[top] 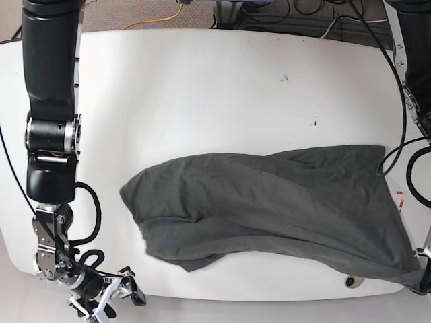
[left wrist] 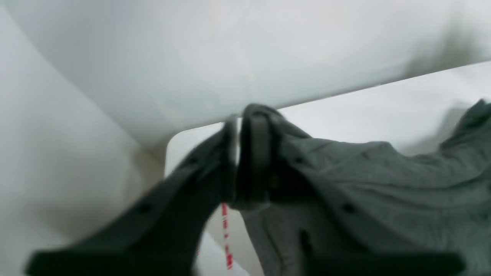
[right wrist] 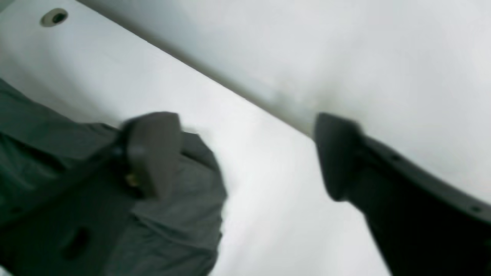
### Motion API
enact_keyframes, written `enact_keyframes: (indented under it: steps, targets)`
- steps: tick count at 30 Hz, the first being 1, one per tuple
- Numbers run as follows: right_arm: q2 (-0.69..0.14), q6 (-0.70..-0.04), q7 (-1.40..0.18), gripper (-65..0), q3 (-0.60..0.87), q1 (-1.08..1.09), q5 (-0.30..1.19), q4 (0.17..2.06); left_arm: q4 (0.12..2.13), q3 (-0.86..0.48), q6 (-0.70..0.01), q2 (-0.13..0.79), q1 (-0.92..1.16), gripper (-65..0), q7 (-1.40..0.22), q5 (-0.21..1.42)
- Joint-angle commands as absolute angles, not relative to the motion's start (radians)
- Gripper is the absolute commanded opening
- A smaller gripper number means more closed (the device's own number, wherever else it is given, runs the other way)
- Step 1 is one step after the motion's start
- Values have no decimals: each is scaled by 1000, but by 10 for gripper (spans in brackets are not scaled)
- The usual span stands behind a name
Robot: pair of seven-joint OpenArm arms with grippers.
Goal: Layout the t-shirt on the table in an organized manner, then fold the t-shirt properly
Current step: 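Release the shirt and move the right gripper beside the shirt, then grasp the shirt corner with the right gripper, left gripper grasps opposite corner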
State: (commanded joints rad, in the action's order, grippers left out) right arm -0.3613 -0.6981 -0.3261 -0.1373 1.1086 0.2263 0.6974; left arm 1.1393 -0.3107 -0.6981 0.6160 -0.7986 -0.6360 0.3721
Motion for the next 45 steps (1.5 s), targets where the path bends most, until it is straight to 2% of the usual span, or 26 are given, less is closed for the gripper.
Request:
enact_keyframes:
  steps: [4, 5, 6, 7, 14, 18, 24, 28, 33, 40, 45]
  targets:
    - [-369, -698, -415, 0, -134, 1113, 228, 748, 1138, -311, -698, 644, -799, -121, -636, 372]
    - [-371, -698, -429, 0, -133, 1109, 228, 760, 1138, -311, -698, 647, -799, -92, -636, 372]
    - [-375, -698, -483, 0, -124, 1098, 228, 820, 1138, -311, -698, 656, -797, -18, -636, 372]
    - [-386, -698, -524, 0, -113, 1078, 229, 858, 1138, -312, -698, 659, -794, 0, -636, 374]
    - [-397, -698, -837, 0, 22, 914, 288, 1173, 1144, -320, -698, 696, -794, 0, -641, 378]
    - [-395, -698, -987, 0, 88, 786, 317, 1374, 1170, -410, -698, 722, -792, 0, -644, 378]
    - [-371, -698, -1070, 0, 111, 628, 341, 1537, 1270, -503, -698, 766, -753, 0, -736, 378]
    - [-344, -698, -1082, 0, 151, 556, 328, 1569, 1386, -567, -698, 771, -627, 0, -771, 380]
    - [-300, -698, -1081, 0, 242, 493, 331, 1538, 1544, -647, -698, 759, -374, 0, -786, 381]
    - [-289, -698, -1072, 0, 255, 499, 338, 1415, 1710, -774, -698, 651, -93, 0, -792, 458]
    - [-269, -698, -1029, 0, 252, 522, 332, 1328, 1782, -817, -698, 582, 30, 0, -792, 476]
